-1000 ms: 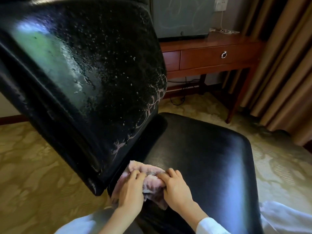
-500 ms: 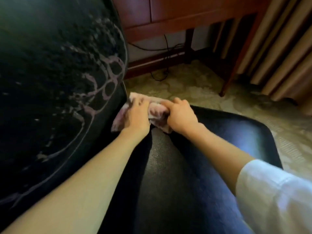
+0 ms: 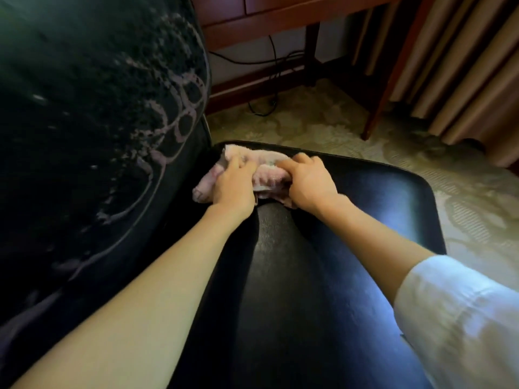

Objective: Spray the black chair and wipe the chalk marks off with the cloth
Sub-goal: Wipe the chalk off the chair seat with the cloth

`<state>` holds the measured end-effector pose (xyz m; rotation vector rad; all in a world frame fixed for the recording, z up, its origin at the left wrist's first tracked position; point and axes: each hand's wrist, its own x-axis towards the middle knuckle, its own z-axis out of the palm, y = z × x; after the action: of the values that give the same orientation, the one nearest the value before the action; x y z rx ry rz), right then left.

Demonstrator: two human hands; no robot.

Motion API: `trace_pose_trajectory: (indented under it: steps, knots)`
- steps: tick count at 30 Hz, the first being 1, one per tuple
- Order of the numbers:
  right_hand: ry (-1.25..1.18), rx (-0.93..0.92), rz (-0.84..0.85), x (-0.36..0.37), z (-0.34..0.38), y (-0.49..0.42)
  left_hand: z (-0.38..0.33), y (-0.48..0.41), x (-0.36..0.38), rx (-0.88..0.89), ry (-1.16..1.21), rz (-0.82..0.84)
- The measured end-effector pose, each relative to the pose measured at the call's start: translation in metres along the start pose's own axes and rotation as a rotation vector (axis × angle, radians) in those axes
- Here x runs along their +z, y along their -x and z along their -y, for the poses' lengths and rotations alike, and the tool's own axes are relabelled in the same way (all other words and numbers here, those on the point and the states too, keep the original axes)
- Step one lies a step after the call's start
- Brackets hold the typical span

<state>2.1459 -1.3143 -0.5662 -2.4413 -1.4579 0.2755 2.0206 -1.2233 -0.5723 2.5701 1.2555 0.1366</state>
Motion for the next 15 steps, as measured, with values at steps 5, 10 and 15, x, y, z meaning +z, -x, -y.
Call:
trace_pose_trajectory:
  steps: [5, 10, 15]
  knots:
    - [0.019, -0.021, 0.039, 0.010, 0.014, 0.109, 0.002, 0.105, -0.005, -0.051, 0.109, 0.073]
    - [0.011, -0.057, 0.063, 0.019, 0.037, 0.219, 0.011, 0.222, -0.014, -0.024, 0.163, 0.098]
    - [-0.042, -0.089, 0.035, 0.027, 0.052, 0.306, 0.028, 0.303, -0.003, 0.012, 0.038, 0.170]
